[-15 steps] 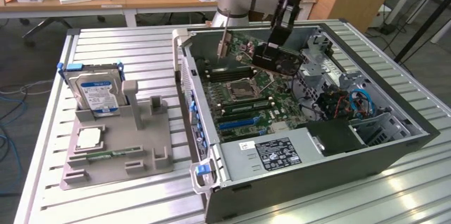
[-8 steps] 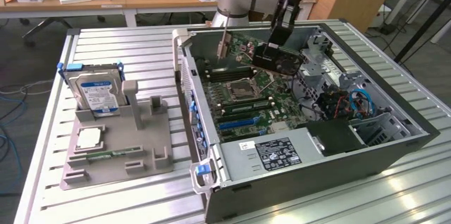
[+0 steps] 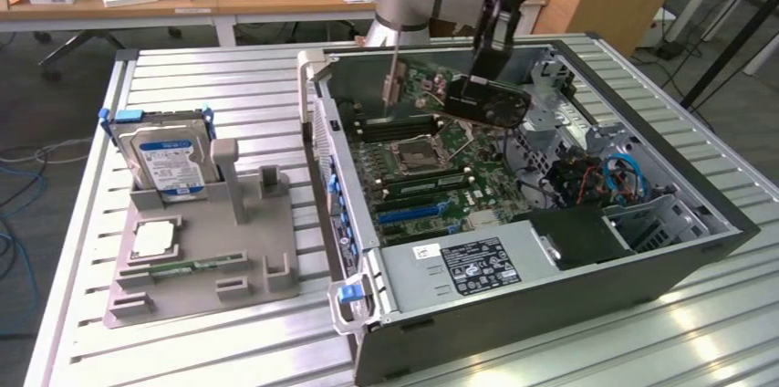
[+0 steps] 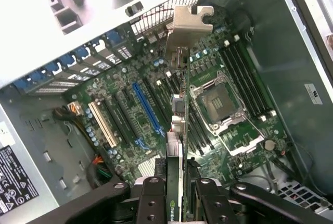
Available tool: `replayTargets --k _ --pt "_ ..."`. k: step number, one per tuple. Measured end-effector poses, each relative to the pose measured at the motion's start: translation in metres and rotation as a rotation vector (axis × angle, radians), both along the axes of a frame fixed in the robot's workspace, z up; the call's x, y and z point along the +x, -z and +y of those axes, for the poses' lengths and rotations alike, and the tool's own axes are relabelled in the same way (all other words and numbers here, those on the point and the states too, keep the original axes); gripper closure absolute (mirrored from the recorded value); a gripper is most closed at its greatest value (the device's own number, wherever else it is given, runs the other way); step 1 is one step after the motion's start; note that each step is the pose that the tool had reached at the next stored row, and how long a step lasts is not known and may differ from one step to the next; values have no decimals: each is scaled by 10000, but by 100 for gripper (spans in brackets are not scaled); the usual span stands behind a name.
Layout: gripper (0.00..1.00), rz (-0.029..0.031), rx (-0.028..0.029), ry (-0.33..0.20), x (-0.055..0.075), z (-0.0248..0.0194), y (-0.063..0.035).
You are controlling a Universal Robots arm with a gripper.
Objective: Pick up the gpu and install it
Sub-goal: 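Insert the gpu into the slot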
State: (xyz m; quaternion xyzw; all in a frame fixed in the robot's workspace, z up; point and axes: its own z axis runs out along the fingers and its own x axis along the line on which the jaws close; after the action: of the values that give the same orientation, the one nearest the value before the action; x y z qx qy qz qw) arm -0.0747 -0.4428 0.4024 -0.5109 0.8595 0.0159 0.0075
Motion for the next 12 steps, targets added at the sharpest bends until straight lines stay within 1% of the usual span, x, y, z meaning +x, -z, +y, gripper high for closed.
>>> replayTargets --k 1,2,12 --pt "74 -21 -2 -88 1 -1 1" --pt "74 -27 -3 -204 1 -1 2" --pt "74 -41 0 -1976 -1 -1 17"
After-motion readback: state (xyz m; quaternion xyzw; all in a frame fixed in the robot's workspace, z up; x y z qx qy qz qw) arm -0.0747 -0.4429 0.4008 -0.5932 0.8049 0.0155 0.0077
